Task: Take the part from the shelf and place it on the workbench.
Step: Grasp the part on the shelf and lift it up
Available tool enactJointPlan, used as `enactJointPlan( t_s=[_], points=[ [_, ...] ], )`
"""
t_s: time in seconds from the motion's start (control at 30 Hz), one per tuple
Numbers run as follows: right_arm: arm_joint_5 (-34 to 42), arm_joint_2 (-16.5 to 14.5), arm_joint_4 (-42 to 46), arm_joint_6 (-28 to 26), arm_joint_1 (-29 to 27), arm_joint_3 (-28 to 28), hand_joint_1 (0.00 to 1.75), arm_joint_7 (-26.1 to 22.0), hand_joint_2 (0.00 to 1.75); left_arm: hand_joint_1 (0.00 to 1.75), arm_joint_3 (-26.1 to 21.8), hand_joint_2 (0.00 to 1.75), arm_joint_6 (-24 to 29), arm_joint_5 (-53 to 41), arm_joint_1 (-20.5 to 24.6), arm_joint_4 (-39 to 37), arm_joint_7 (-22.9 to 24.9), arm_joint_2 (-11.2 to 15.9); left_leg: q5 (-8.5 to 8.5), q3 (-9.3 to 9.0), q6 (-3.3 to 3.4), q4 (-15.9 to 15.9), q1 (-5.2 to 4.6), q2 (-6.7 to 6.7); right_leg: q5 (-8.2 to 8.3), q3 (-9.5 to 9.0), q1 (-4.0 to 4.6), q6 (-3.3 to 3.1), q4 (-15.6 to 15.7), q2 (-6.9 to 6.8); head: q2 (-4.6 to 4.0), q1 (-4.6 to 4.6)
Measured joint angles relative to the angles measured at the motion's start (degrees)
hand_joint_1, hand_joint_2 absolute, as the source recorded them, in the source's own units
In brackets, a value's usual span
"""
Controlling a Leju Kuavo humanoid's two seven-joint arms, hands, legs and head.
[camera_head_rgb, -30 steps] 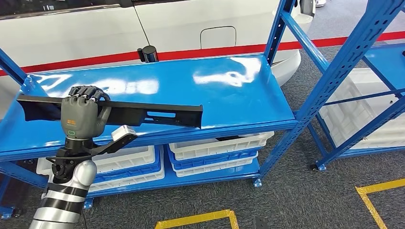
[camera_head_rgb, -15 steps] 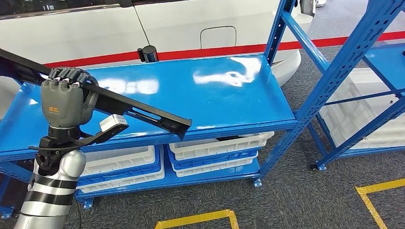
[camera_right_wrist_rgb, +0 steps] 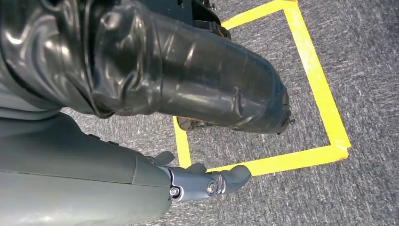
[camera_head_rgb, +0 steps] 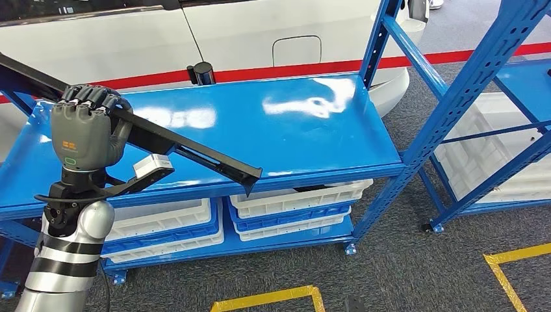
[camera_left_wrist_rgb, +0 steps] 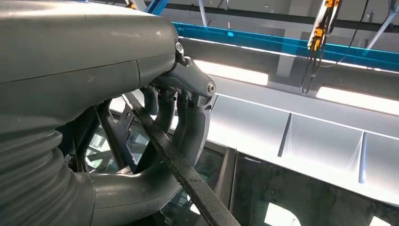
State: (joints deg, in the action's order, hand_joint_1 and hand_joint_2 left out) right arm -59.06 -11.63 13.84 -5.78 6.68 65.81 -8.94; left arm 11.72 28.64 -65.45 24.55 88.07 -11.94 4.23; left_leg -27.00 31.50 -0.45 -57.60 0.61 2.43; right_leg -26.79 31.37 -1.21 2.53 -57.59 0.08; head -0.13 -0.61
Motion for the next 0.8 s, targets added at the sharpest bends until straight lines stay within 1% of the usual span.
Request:
enactJointPlan(
  t_s=[0.43, 0.8],
  points=[
    [0.09, -0.04, -0.01, -0.03, 0.01, 0.02, 0.0, 0.0, 0.0, 1.75, 0.35, 1.75, -0.33, -0.88, 0.22, -0.03, 0.38, 0.22, 0.0, 0.02, 0.0, 0.0, 0.0, 0.0, 0.0, 0.02, 0.0, 0.0, 0.0, 0.0, 0.0, 0.0],
    [0.22, -0.04, -0.07, -0.05, 0.01, 0.02, 0.0, 0.0, 0.0, 1.75, 0.66, 1.75, -0.19, -1.13, 0.21, -0.61, 0.56, 0.94, 0.0, 0.04, 0.0, 0.0, 0.0, 0.0, 0.0, 0.04, 0.0, 0.0, 0.0, 0.0, 0.0, 0.0]
  ],
)
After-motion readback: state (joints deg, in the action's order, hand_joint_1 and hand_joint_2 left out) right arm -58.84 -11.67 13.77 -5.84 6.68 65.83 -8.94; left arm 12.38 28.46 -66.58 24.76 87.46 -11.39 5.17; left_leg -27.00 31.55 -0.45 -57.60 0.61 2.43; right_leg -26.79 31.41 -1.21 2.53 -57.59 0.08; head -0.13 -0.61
